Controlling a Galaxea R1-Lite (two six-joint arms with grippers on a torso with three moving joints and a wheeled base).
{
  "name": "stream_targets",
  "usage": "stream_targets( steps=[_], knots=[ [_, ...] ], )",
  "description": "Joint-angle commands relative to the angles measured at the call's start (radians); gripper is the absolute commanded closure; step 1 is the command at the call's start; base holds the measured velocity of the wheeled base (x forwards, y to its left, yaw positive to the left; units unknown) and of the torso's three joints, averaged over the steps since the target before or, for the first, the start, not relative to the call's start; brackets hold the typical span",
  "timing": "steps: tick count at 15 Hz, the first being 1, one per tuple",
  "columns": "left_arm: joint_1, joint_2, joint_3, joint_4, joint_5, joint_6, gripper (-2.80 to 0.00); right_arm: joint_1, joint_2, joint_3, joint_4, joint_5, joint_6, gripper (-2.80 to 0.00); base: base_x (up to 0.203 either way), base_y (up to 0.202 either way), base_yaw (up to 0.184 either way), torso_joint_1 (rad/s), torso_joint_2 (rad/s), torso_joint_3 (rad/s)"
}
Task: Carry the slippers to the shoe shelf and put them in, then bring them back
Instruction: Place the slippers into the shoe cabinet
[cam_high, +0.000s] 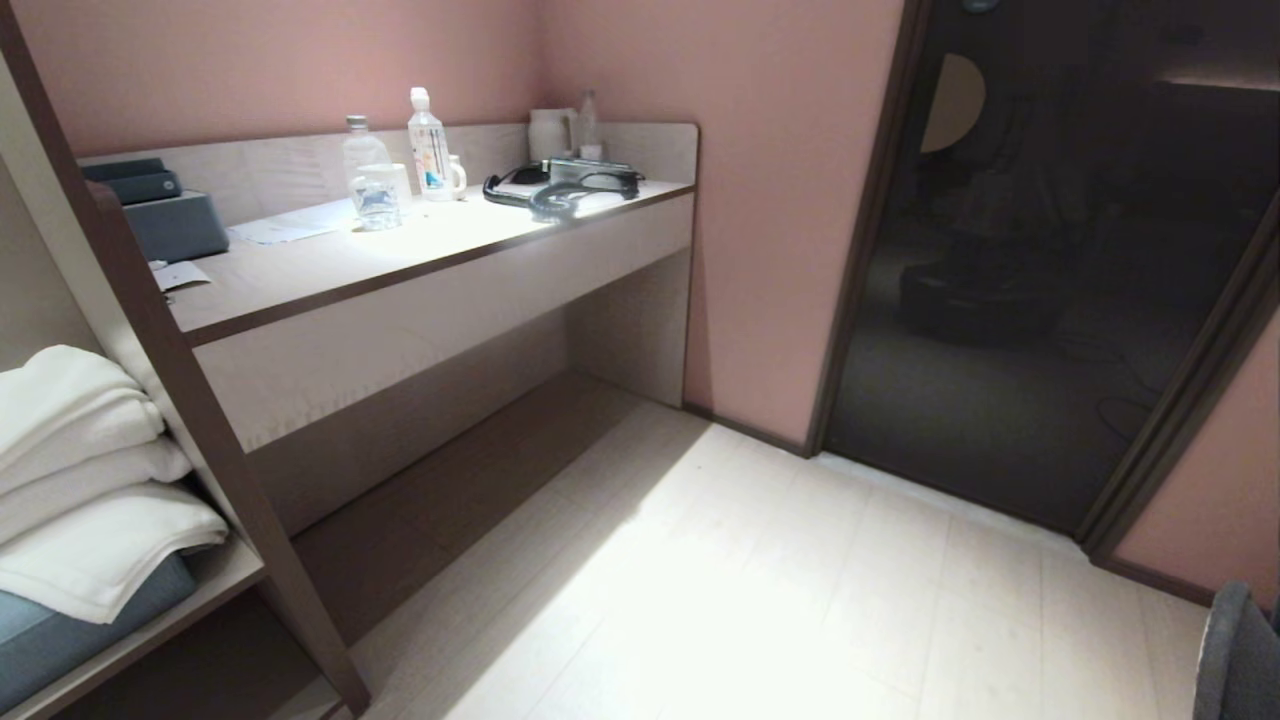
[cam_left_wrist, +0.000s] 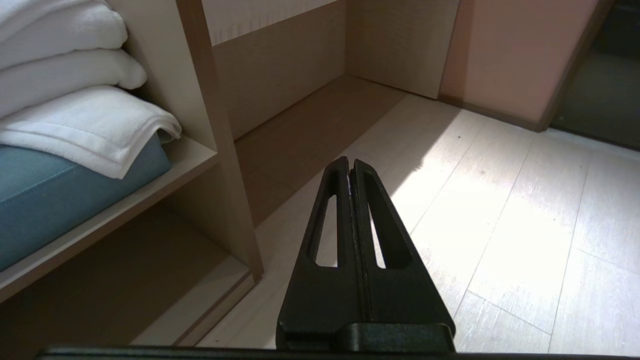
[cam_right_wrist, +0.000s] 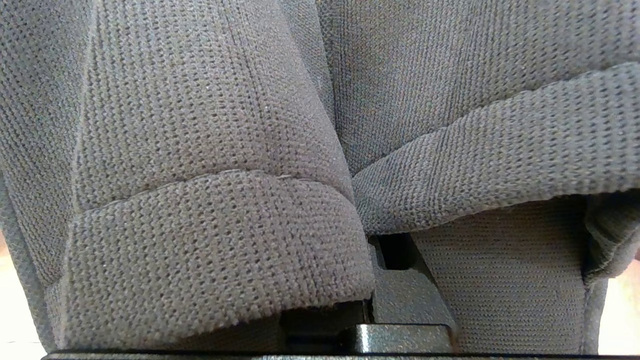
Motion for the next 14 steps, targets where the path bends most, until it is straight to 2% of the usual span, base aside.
stream_targets(
  steps=[1,5,14],
  knots=[
    [0.000,0.001,0.000,-0.001,0.000,-0.002,0.00,0.000,0.002,0.000,0.000,0.001,0.000,0.00,0.000,0.000,0.000,0.000,0.00,0.000],
    [0.000,0.001,0.000,-0.001,0.000,0.000,0.00,0.000,0.002,0.000,0.001,-0.030,-0.001,0.00,0.000,0.000,0.000,0.000,0.00,0.000],
    [0.000,0.001,0.000,-0.001,0.000,0.000,0.00,0.000,0.002,0.000,0.001,-0.025,-0.008,0.00,0.000,0.000,0.000,0.000,0.00,0.000]
  ],
)
